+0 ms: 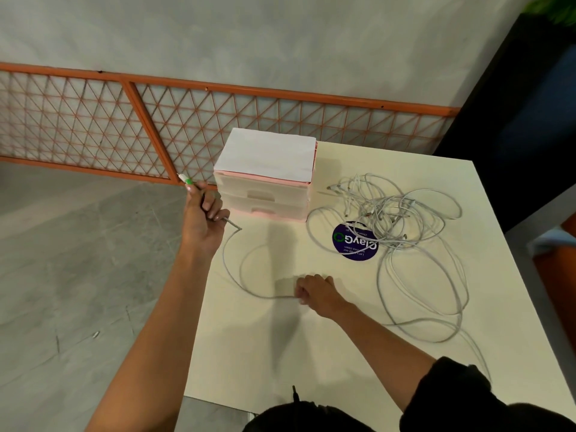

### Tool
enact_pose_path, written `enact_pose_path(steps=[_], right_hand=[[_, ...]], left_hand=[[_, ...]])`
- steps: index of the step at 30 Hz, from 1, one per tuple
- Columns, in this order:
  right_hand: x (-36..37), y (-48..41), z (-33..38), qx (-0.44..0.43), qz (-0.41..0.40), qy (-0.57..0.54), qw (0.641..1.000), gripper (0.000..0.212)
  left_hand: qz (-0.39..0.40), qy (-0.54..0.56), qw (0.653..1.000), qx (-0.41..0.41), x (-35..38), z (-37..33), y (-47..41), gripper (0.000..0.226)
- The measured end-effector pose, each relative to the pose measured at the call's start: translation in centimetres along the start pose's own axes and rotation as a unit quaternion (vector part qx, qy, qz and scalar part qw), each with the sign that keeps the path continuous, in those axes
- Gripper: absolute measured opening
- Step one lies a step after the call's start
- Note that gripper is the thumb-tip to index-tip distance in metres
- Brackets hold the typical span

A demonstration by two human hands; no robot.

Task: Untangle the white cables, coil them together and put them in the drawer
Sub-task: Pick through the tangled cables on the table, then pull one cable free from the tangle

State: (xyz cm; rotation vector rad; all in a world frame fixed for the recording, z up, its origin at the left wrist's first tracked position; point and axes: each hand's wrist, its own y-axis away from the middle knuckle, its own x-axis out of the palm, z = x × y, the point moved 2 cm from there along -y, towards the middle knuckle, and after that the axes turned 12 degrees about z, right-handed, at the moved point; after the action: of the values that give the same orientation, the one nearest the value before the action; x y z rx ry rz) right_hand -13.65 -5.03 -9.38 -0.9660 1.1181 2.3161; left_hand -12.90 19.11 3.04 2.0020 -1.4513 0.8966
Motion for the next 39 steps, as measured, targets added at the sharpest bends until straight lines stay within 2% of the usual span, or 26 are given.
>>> enact_pose_path(steps=[3, 8, 12, 14, 16, 17, 19, 21, 24, 30, 36, 39], right_hand=[[-0.5, 0.7, -1.8, 0.023, 0.019, 0.000, 1.000, 0.023], [-3.1, 2.9, -5.7, 0.124, 0.088, 0.078, 0.985, 0.013], [-4.0, 4.3, -8.6, 0.254, 0.092, 0.096, 0.958, 0.030], [-4.1, 4.5, -9.2, 0.289, 0.097, 0.095, 0.948, 0.034], [-4.5, 3.9, -8.2, 0.259, 0.098, 0.071, 0.958, 0.033], [-4.9, 3.3, -7.2, 0.216, 0.083, 0.033, 0.972, 0.034], [-5.8, 2.0, -4.2, 0.085, 0.031, -0.112, 0.990, 0.039], [-6.7, 1.3, 0.0, -0.050, -0.005, -0.232, 0.971, 0.041], [-7.2, 0.2, 5.2, -0.147, -0.015, -0.263, 0.953, 0.041], [-5.9, -1.5, 6.2, -0.157, -0.045, -0.293, 0.942, 0.006], [-5.9, -1.1, 5.6, -0.139, 0.011, -0.305, 0.942, 0.003], [-6.3, -1.3, 3.9, -0.110, 0.003, -0.274, 0.955, 0.016]], left_hand=[[-0.004, -0.041, 0.999, -0.002, -0.9, -0.1, 0.3, 0.035], [-0.019, -0.094, 0.995, -0.005, -2.0, 0.1, 0.8, 0.036], [-0.033, -0.123, 0.992, -0.017, -2.6, 1.0, 1.3, 0.035], [-0.032, -0.120, 0.992, -0.023, -2.9, 1.6, 1.4, 0.035], [-0.026, -0.109, 0.993, -0.033, -3.0, 2.3, 1.5, 0.035], [-0.021, -0.104, 0.994, -0.038, -2.9, 2.8, 1.6, 0.034], [-0.013, -0.089, 0.995, -0.048, -2.6, 3.7, 1.6, 0.034], [-0.006, -0.072, 0.996, -0.055, -2.2, 4.5, 1.7, 0.033], [0.008, -0.045, 0.997, -0.055, -1.3, 5.0, 1.5, 0.032], [0.013, -0.054, 0.997, -0.054, -1.0, 5.0, 1.2, 0.031], [0.013, -0.084, 0.995, -0.055, -0.8, 5.3, 0.6, 0.030], [0.004, -0.094, 0.993, -0.069, -0.7, 6.0, 0.5, 0.030]])
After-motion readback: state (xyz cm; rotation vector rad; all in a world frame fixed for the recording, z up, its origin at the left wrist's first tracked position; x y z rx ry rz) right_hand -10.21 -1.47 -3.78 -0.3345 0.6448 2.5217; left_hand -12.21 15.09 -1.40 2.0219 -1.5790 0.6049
